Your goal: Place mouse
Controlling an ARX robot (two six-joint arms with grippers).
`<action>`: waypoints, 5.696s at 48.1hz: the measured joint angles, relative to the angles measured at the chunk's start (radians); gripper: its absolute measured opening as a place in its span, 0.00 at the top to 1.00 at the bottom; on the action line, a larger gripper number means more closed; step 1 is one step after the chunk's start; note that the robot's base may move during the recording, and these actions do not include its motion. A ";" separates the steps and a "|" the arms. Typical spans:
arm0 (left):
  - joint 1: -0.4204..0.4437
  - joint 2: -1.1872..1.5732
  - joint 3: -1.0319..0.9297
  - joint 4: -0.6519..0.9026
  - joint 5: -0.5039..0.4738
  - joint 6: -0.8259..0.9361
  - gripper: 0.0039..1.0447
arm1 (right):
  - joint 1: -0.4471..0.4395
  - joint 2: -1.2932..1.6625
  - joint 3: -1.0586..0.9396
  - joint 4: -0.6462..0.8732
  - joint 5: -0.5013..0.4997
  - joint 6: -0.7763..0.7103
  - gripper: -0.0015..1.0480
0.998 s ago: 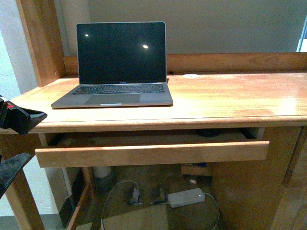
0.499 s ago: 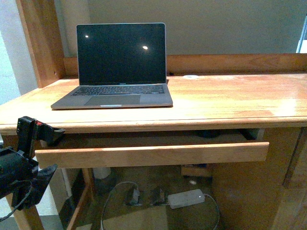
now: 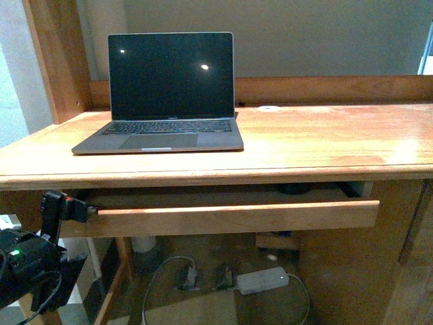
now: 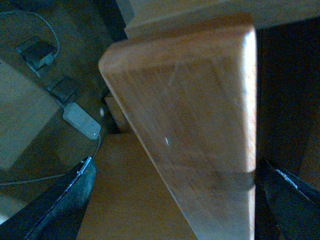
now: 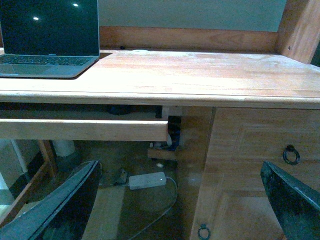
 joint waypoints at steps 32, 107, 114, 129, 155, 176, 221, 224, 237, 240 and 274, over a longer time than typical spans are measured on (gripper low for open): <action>-0.003 0.093 0.200 -0.132 0.018 0.008 0.06 | 0.000 0.000 0.000 0.000 0.000 0.000 0.06; -0.035 -0.124 -0.135 -0.069 -0.016 -0.180 0.49 | 0.000 0.000 0.000 0.000 0.000 0.000 0.06; -0.034 -0.217 -0.228 -0.124 -0.012 -0.159 0.48 | 0.000 0.000 0.000 0.000 0.000 0.000 0.06; 0.002 -0.469 -0.264 -0.481 -0.082 0.372 0.06 | 0.000 0.000 0.000 0.000 0.000 0.000 0.06; 0.044 -0.904 -0.172 -0.603 -0.235 1.249 0.06 | 0.000 0.000 0.000 0.000 0.000 0.000 0.06; 0.007 -1.054 -0.484 -0.299 -0.203 1.262 0.61 | 0.000 0.000 0.000 0.000 0.001 0.000 0.06; 0.012 -1.539 -0.842 -0.417 -0.206 1.237 0.99 | 0.000 0.000 0.000 0.000 0.000 0.000 0.06; 0.012 -1.559 -0.857 -0.443 -0.206 1.237 0.99 | 0.000 0.000 0.000 0.000 0.000 0.000 0.06; 0.012 -1.728 -0.867 -0.594 -0.206 1.236 0.99 | 0.000 0.000 0.000 0.000 0.000 0.000 0.06; 0.012 -1.762 -0.867 -0.636 -0.206 1.236 0.99 | 0.000 0.000 0.000 0.000 0.000 0.000 0.06; 0.012 -2.040 -0.867 -0.902 -0.206 1.236 0.99 | 0.000 0.000 0.000 0.000 0.000 0.000 0.06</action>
